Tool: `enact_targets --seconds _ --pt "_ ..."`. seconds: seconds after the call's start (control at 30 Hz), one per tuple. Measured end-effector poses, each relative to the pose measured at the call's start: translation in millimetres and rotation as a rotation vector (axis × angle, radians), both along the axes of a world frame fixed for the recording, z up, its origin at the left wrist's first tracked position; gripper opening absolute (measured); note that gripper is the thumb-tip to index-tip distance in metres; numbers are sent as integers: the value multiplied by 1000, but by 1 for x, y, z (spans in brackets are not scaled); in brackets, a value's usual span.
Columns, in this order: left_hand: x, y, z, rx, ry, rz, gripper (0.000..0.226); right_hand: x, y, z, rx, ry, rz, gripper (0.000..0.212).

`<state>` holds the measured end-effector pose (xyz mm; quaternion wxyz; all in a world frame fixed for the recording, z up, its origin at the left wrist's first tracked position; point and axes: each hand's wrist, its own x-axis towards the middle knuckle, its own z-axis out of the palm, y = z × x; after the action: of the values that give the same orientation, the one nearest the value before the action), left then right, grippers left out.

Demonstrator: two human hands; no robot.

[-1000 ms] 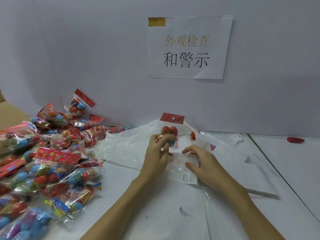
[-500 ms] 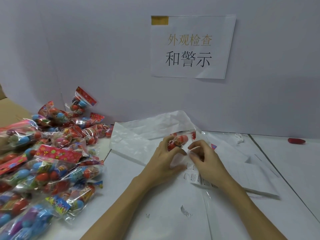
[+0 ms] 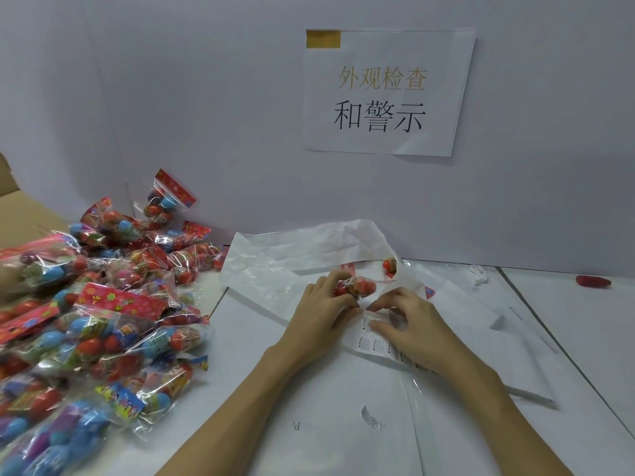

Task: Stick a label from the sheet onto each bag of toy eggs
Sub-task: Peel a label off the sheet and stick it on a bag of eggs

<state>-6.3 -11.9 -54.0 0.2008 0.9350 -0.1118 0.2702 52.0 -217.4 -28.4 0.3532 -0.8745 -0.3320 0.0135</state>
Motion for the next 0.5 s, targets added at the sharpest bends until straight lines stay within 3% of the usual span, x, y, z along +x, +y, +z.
enact_targets --seconds 0.2,0.33,0.5 --pt "1 -1 -3 -3 7 8 24 0 7 -4 0 -38 -23 12" --pt "-2 0 -1 -152 53 -77 15 0 8 -6 14 -61 -19 4" --pt "0 0 -2 -181 98 -71 12 1 8 -9 -49 -92 9 12"
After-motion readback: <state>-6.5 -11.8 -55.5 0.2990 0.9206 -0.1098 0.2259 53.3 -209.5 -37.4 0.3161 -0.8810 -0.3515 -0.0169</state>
